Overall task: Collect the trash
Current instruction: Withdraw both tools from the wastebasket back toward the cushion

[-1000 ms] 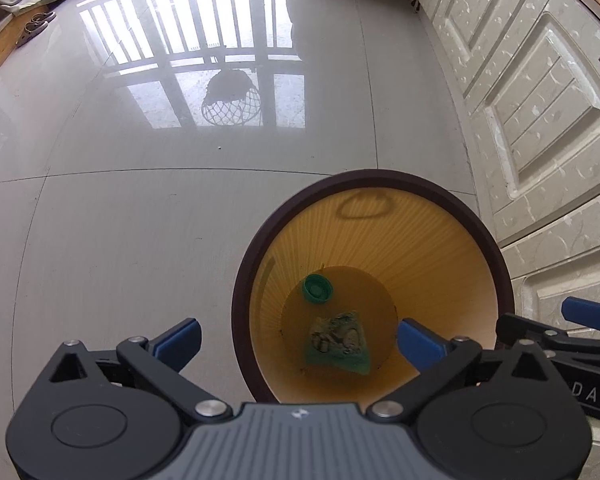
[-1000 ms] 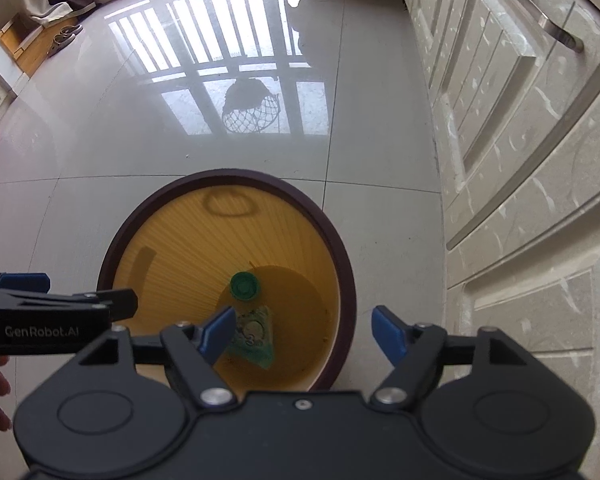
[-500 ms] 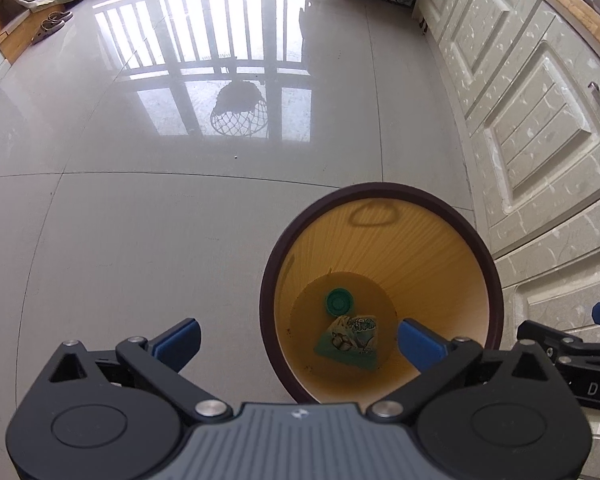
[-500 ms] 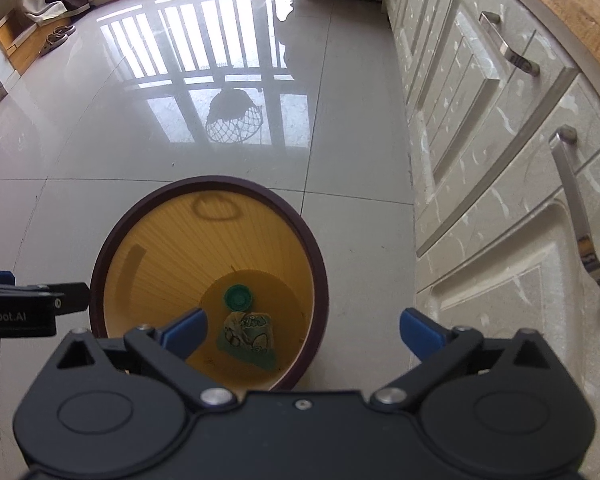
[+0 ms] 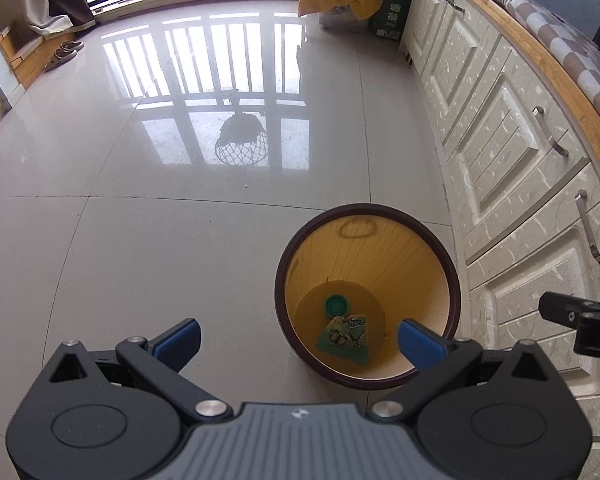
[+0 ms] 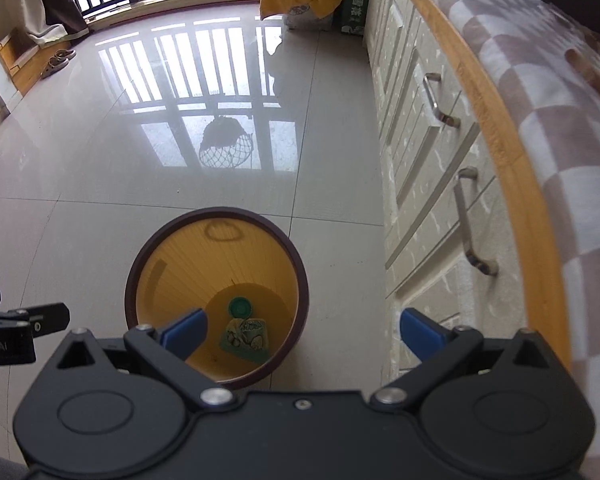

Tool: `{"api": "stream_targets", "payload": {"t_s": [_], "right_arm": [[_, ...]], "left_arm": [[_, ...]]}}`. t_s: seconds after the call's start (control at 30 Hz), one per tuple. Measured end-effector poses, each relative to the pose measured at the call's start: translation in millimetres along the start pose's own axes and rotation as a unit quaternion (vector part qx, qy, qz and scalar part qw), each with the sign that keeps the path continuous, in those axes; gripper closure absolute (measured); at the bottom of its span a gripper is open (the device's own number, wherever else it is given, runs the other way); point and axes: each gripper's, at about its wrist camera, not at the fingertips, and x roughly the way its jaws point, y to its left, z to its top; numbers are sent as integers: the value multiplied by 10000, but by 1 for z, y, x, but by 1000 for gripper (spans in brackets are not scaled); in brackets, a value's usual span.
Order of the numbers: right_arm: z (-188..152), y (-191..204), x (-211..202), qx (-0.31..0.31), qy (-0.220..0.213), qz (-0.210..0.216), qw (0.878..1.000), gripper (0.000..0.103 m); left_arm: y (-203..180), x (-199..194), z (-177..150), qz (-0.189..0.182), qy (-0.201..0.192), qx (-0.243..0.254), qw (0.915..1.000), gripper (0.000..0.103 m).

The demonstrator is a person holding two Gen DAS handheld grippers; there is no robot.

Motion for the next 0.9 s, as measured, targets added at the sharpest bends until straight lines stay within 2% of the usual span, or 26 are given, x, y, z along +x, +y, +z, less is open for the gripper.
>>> {"api": "stream_targets", "payload": {"t_s": [0.4, 0.63, 0.9], "right_arm": [[-24, -17, -115, 144, -801, -23, 9967, 0], [-38, -29, -169, 227, -1304, -29, 9912, 0], [-57, -58, -217, 484, -1773, -81, 9829, 0]], "left_arm": [[5, -96, -24, -109, -772, -222, 9967, 0], [-11, -146, -33, -197, -1282, -71, 9915, 0], [-36, -182, -41, -372, -1665, 138, 9852, 0]]}}
